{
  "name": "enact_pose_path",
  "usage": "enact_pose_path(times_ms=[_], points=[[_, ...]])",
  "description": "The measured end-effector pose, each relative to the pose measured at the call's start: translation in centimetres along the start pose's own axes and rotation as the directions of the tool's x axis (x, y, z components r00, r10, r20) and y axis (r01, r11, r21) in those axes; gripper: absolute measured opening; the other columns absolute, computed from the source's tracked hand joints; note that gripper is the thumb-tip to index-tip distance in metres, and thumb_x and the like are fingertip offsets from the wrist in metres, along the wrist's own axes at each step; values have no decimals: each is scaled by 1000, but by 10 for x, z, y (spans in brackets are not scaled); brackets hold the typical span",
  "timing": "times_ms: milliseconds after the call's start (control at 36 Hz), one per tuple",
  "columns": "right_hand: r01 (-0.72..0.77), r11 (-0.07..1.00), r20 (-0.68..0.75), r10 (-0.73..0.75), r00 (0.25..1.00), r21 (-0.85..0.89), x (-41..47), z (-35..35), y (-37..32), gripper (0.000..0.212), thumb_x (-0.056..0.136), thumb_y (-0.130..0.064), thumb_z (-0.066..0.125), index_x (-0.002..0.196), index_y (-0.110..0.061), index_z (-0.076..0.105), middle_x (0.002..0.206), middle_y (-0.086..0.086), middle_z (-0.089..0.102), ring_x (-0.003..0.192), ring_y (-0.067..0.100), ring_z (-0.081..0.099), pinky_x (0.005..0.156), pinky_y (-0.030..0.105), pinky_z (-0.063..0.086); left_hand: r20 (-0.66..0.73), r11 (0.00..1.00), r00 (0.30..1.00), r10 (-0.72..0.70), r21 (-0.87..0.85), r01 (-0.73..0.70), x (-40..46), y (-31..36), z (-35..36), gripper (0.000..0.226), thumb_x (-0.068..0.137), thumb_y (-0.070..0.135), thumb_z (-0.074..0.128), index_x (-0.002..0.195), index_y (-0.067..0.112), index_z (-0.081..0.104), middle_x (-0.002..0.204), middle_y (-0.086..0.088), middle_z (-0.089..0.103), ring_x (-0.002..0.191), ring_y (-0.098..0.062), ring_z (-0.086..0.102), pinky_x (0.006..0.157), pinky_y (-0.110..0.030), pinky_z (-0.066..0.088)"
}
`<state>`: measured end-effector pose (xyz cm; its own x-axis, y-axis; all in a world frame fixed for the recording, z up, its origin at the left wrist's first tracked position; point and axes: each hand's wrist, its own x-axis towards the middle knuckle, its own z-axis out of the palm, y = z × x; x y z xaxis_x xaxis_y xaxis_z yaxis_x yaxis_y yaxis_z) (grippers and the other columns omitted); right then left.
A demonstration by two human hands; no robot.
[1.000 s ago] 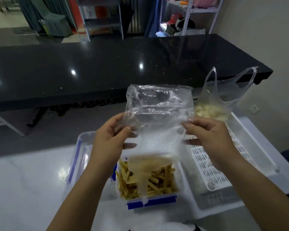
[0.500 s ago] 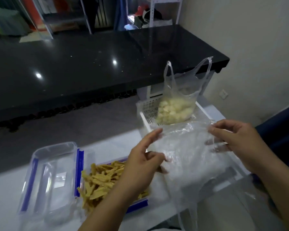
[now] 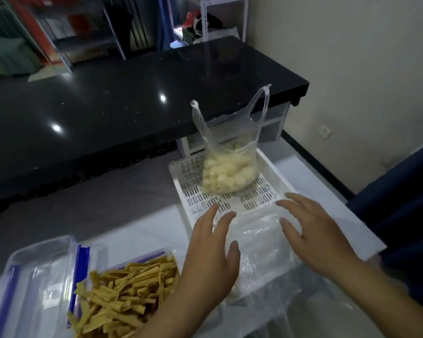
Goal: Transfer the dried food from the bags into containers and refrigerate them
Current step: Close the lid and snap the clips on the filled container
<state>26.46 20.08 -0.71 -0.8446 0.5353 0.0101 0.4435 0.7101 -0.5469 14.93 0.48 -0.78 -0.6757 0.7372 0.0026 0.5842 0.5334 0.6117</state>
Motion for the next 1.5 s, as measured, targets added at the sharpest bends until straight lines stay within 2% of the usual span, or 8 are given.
enact_pose_path(times_ms=[83,167,639,972,1083,1167,1250,1500], points=[[92,974,314,-23,949,-207,11,22,-4,53,104,-50,28,155,-35,26,165,-12,17,153,11,7,121,31,2,169,985,985,44,159,-72,17,8,19,57,105,41,35,158,35,15,168,11,4,153,-11,-1,121,-27,-3],[175,909,527,56,848,-379,21,44,6,61,105,-52,16,160,-30,3,168,-7,-6,153,15,-13,124,41,-6,414,932,903,-113,360,-48,26,7,49,60,106,47,18,160,27,2,169,2,-5,155,-21,-9,122,-39,-8],[236,894,621,57,782,-380,54,74,35,73,102,-58,16,139,-29,-40,148,-7,-48,137,20,-45,113,50,-23,452,848,844,-288,530,5,48,-15,98,83,94,75,15,150,33,-31,150,4,-44,136,-23,-46,115,-49,-27],[223,910,598,33,801,-349,55,71,35,73,100,-62,19,151,-38,-27,153,-10,-41,139,17,-41,116,50,-18,420,868,870,-259,497,18,50,-18,101,85,95,73,19,152,32,-28,157,1,-39,140,-26,-43,115,-49,-26],[219,908,566,25,824,-358,53,60,27,70,101,-56,28,157,-40,-10,164,-8,-24,151,20,-24,120,52,-7,392,934,899,-193,355,45,50,-7,83,78,100,55,39,159,31,-6,167,-2,-18,152,-28,-21,122,-49,-12],[189,912,544,43,838,-364,54,44,17,62,101,-54,30,157,-43,7,168,-8,-3,155,19,-6,121,55,5,279,971,954,-106,234,40,43,-2,56,61,103,40,40,158,30,17,169,-2,2,155,-23,-4,125,-44,-2],[191,918,515,16,857,-346,52,27,3,61,100,-60,31,156,-44,12,168,-11,5,155,18,2,122,53,9,136,988,988,-79,139,60,25,-3,24,58,103,39,43,156,39,20,168,7,5,154,-14,-4,125,-37,-1],[412,908,585,-293,756,-77,23,25,-78,56,99,-61,39,151,-50,23,165,-19,11,153,8,1,123,38,6,-177,936,919,-352,-36,351,-73,-50,-57,55,101,38,50,147,54,25,154,31,13,145,6,-1,120,-32,7]])
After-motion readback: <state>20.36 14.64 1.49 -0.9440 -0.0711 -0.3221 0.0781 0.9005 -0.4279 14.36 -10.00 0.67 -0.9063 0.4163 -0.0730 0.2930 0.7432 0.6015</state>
